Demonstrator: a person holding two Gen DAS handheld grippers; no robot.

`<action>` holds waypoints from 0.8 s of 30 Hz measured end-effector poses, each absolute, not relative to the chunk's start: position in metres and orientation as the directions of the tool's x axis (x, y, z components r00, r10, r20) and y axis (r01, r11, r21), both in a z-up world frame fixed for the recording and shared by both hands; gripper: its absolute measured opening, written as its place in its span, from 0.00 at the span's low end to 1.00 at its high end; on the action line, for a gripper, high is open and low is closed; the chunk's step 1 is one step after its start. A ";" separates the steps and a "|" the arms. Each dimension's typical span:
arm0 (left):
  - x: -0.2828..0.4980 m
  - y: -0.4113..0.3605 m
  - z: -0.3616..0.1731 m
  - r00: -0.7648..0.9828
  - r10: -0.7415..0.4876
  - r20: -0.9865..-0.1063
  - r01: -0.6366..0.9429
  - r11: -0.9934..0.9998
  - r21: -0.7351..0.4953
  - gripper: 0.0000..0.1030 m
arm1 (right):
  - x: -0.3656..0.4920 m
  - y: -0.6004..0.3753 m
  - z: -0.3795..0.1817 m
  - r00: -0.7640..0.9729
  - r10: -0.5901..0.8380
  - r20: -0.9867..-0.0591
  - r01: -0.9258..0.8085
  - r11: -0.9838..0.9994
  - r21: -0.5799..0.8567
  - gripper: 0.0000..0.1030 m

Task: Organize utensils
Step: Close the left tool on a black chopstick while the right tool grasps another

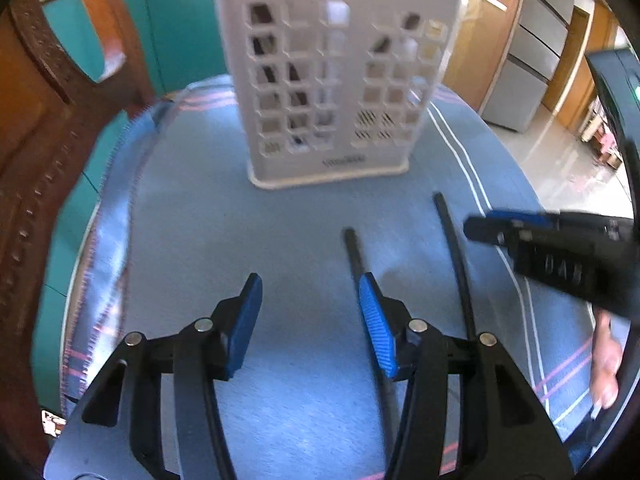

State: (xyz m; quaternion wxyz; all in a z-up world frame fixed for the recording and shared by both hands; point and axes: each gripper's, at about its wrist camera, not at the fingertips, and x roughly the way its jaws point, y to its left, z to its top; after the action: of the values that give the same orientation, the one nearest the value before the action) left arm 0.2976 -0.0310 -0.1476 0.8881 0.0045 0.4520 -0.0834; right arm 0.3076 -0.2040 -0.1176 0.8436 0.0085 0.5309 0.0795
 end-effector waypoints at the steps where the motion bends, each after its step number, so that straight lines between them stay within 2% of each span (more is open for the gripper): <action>1: 0.297 -0.035 -0.150 0.566 -0.154 -0.810 0.167 0.983 -0.070 0.50 | 0.308 -0.206 -0.117 0.422 0.144 -0.895 -0.120 0.987 0.102 0.26; 7: 0.294 -0.048 -0.160 0.550 -0.149 -0.822 0.194 0.980 -0.048 0.49 | 0.305 -0.203 -0.120 0.416 0.137 -0.899 -0.137 0.987 0.087 0.27; 8: 0.293 -0.048 -0.159 0.556 -0.141 -0.819 0.190 0.981 -0.039 0.45 | 0.304 -0.202 -0.120 0.414 0.137 -0.900 -0.142 0.986 0.085 0.27; 10: 0.294 -0.047 -0.159 0.560 -0.136 -0.817 0.191 0.981 -0.033 0.26 | 0.302 -0.200 -0.119 0.412 0.137 -0.901 -0.147 0.986 0.083 0.27; 13: 0.299 -0.042 -0.159 0.561 -0.130 -0.818 0.183 0.983 -0.031 0.11 | 0.306 -0.195 -0.121 0.409 0.134 -0.903 -0.151 0.985 0.078 0.27; 24: 0.304 -0.022 -0.157 0.569 -0.115 -0.814 0.153 0.988 -0.033 0.09 | 0.294 -0.175 -0.129 0.400 0.137 -0.906 -0.201 0.978 0.059 0.27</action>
State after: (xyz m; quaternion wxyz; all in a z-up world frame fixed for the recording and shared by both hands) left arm 0.3039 -0.0218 -0.1572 0.8855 0.0208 0.4580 -0.0758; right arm 0.2942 -0.1753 -0.1289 0.8361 -0.0299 0.5383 0.1010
